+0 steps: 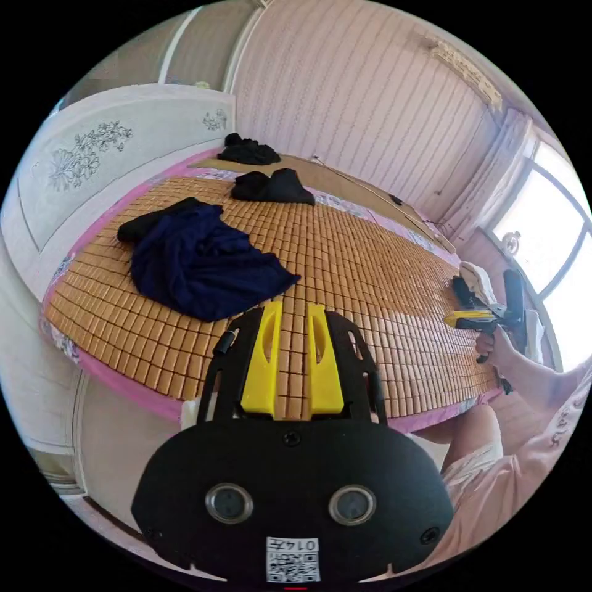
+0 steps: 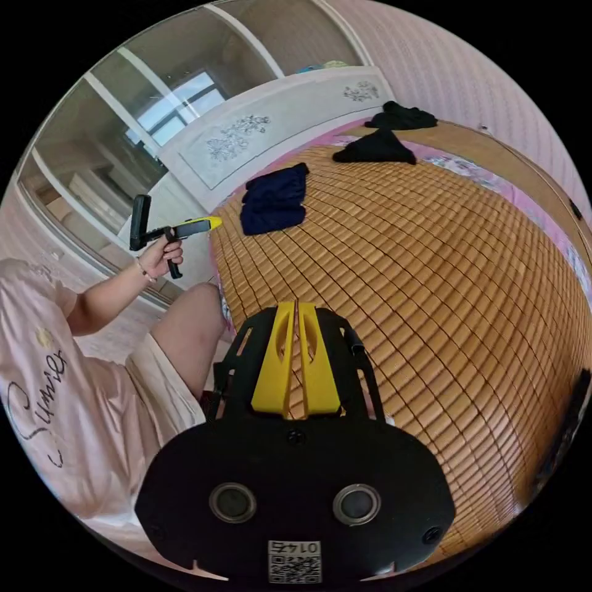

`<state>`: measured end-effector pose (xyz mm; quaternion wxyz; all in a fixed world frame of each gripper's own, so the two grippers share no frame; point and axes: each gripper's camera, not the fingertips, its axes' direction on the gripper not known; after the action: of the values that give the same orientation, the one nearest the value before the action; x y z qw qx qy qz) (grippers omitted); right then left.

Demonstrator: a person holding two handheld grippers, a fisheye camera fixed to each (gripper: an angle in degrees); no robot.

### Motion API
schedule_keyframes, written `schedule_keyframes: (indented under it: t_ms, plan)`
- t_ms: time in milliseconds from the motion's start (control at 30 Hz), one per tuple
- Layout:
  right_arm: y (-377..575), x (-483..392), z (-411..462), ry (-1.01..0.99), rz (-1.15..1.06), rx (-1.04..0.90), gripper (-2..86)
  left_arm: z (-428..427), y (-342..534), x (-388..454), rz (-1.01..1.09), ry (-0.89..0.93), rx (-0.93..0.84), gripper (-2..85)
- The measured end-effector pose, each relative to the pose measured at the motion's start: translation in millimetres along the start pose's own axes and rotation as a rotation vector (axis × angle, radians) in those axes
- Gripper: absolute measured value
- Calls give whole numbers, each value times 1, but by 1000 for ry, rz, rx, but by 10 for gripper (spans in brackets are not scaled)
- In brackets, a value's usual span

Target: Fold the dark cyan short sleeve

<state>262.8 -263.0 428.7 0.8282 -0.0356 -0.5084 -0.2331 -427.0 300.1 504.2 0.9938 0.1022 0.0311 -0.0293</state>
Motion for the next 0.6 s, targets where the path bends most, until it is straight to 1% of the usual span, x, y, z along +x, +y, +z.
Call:
schedule_keyframes:
  t_ms: [67,167,300,400,467,600]
  plan:
    - [-57,-18,45,12,-91,-89,20,-22,7,-39,-95,-60,18,72]
    - [-120,-35,108,42,-163,-210,63,-28,7,-70,-156,-71,38,73]
    - [-184,-43,171,54,-193,-286,75,-13,-17,-85,-187,-67,-30,74]
    - [-229,-35,206,69,-136,-285,68,-1,-50,-67,-123,-45,-61,75]
    - [-256,-30,224,142,-121,-264,69,9,-78,-30,5,-32,-72,80]
    - [-279,-21,242,224,-94,-250,63,33,-118,38,128,-33,-39,84]
